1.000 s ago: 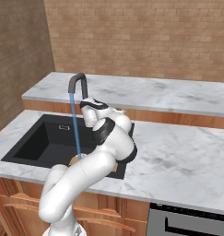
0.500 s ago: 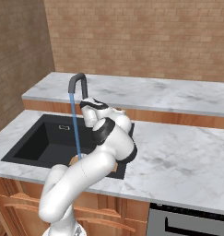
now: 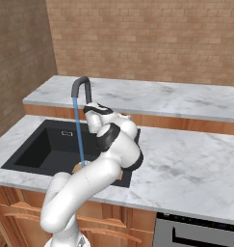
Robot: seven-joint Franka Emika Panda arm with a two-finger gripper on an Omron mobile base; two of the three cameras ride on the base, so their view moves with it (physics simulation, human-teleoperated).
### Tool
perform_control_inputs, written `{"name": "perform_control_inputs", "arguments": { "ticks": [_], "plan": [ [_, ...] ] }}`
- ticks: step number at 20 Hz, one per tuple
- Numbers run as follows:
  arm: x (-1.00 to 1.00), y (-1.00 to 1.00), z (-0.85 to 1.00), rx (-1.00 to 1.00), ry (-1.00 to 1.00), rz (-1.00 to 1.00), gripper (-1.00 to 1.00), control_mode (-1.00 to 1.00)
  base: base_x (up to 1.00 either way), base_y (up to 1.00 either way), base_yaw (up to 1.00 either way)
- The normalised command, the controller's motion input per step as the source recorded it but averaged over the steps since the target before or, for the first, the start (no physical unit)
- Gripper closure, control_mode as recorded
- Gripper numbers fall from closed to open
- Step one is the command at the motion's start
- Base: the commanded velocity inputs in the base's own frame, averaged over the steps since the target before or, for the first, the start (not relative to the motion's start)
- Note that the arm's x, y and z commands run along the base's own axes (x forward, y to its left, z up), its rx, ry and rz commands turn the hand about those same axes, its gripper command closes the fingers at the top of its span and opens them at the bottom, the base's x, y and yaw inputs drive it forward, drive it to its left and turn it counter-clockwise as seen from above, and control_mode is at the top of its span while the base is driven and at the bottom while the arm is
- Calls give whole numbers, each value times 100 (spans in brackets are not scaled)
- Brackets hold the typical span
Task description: Turn on the sink faucet with hot water and rinse the cutting board for ten seconds, then turn off the faucet. Push the cutting board to reach the water if necessary.
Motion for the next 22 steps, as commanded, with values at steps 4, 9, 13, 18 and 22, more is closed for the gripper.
{"name": "perform_control_inputs", "arguments": {
  "ticks": [4, 9, 13, 18, 22],
  "plan": [
    [0, 0, 0, 0, 0, 0, -100, -100, 0, 0, 0],
    [0, 0, 0, 0, 0, 0, -100, -100, 0, 0, 0],
    [0, 0, 0, 0, 0, 0, -100, -100, 0, 0, 0],
    [0, 0, 0, 0, 0, 0, -100, -100, 0, 0, 0],
    [0, 0, 0, 0, 0, 0, -100, -100, 0, 0, 0]
  ]
}}
